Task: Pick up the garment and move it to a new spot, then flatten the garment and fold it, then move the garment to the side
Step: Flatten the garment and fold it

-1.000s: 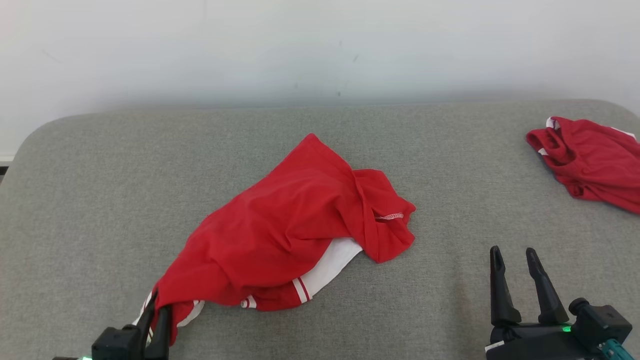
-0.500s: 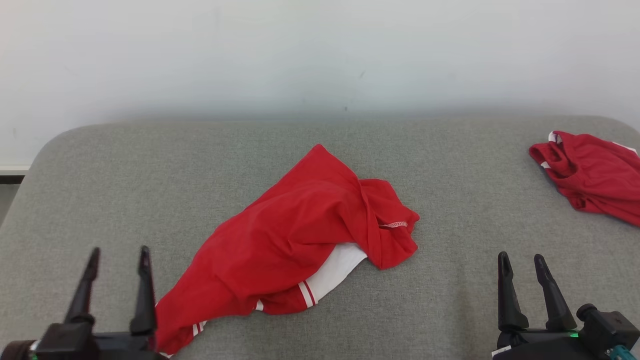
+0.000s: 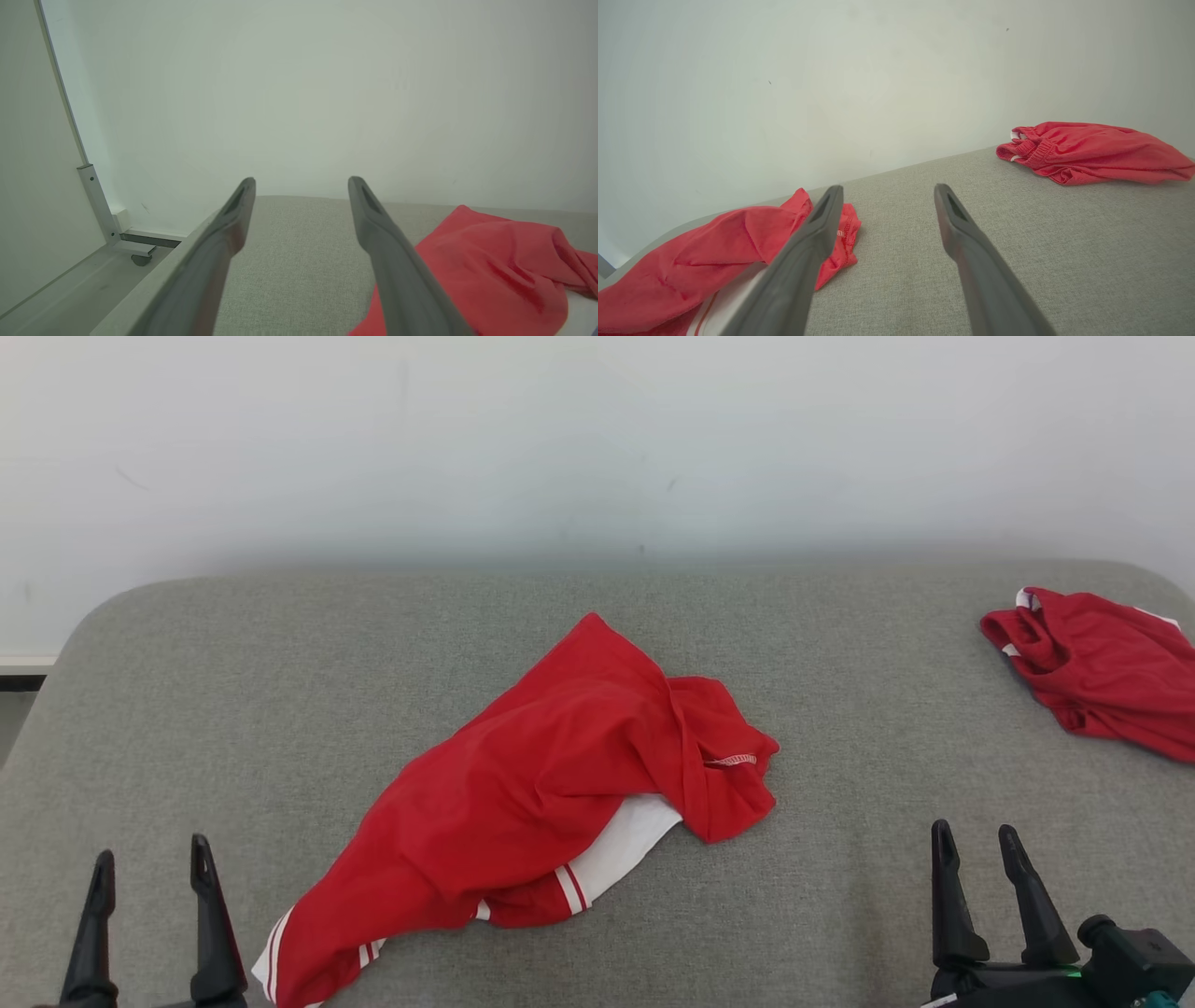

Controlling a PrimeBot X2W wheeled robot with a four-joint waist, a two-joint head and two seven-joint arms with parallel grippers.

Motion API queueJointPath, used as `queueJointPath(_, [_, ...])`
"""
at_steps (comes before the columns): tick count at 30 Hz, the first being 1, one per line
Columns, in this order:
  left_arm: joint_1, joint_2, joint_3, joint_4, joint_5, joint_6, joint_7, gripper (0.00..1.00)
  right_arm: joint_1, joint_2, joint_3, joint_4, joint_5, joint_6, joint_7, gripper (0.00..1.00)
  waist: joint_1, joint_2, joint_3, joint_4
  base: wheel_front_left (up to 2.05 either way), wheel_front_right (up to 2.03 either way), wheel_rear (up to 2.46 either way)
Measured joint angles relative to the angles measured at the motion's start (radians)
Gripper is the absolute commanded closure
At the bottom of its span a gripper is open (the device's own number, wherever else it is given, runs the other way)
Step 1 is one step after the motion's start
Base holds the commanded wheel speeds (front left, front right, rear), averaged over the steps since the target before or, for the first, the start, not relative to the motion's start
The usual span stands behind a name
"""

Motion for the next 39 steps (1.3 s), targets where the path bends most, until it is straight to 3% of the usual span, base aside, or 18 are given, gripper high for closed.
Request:
queueJointPath(8, [0.006,-0.039,0.013,0.002,0.029,-0.024,-0.001,0.0,-0.017,-0.024,0.061,-0.003,0.009,0.0,0.013,0.0,0.0,0.0,-0.006,0.013,0.0,0.0,0.0])
queueJointPath(14, [-0.01,-0.066,0.011,0.01,0.049,-0.047,-0.001,0.0,-0.121,-0.072,0.146,0.054,0.034,0.0,0.036,0.0,0.0001,0.0,0.0,0.033,0.0,0.0,0.0])
queueJointPath(29, [-0.086,-0.144,-0.021,0.055,0.09,-0.108,-0.001,0.0,-0.487,-0.139,0.321,0.463,0.071,0.0,0.094,0.0,0.0002,0.0001,0.068,0.147,0.0,0.0,0.0])
queueJointPath(39, [-0.123,-0.178,-0.026,0.086,0.103,-0.133,-0.001,0.0,-0.611,-0.148,0.372,0.725,0.101,0.0,0.07,0.0,0.0002,0.0001,0.136,0.228,0.0,0.0,0.0])
